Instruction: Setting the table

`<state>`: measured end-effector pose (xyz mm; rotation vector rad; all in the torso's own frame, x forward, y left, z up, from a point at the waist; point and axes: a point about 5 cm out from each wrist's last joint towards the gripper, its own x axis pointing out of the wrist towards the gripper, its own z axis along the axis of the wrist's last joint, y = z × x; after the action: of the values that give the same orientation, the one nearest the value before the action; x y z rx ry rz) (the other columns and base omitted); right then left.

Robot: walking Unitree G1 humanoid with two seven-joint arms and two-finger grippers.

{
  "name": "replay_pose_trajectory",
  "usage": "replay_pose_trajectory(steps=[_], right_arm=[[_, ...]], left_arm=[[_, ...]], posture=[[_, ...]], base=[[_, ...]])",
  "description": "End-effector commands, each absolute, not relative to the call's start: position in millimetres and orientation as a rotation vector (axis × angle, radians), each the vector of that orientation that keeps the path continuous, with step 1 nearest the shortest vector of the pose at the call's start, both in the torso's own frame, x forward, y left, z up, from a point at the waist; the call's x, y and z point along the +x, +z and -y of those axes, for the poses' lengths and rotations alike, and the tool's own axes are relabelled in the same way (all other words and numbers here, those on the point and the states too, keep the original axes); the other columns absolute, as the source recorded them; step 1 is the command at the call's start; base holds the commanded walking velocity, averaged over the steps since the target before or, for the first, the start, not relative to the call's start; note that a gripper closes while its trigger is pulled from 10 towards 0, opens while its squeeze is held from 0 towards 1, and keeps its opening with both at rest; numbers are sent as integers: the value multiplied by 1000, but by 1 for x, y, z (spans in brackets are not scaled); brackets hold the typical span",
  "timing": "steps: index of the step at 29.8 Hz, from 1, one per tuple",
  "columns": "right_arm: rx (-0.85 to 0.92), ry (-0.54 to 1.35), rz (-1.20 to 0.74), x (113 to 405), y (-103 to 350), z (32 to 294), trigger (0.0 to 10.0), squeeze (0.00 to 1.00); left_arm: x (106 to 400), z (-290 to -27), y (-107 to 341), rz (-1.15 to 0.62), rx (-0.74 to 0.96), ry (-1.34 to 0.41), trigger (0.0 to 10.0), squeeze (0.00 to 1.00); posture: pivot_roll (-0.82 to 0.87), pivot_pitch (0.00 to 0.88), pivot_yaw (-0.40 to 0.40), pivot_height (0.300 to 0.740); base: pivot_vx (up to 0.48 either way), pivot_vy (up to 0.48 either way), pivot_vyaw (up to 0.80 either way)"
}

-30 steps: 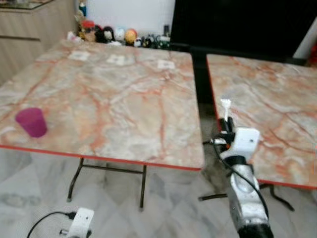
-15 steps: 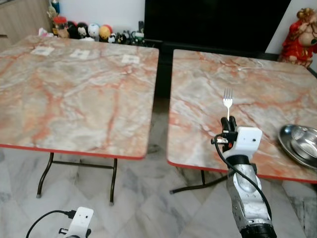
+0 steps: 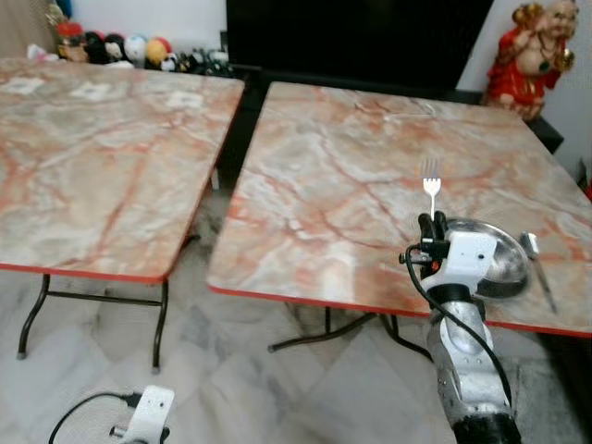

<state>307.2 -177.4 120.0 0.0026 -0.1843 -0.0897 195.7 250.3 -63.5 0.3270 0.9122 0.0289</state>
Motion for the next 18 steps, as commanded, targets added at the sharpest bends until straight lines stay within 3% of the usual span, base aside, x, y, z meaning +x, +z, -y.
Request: replay_pose_trajectory(steps=[1,8,18], right_arm=[[10,-115,191,307,122,184,10000,0],[5,-124,187,306,120,187,10000,0],[4,-138,187,306,120,191,10000,0]], left_arm=[[192,-247,-66,-927,323,11,10000,0],[191,-247,-67,-930,319,14,10000,0],[189,-246,-68,-933,307,22,10000,0]], posture=[[124,0,-47,740],[124,0,-51,740],[124,0,-51,740]], base=[[0,-461,0],[0,-453,0],[0,0,0]])
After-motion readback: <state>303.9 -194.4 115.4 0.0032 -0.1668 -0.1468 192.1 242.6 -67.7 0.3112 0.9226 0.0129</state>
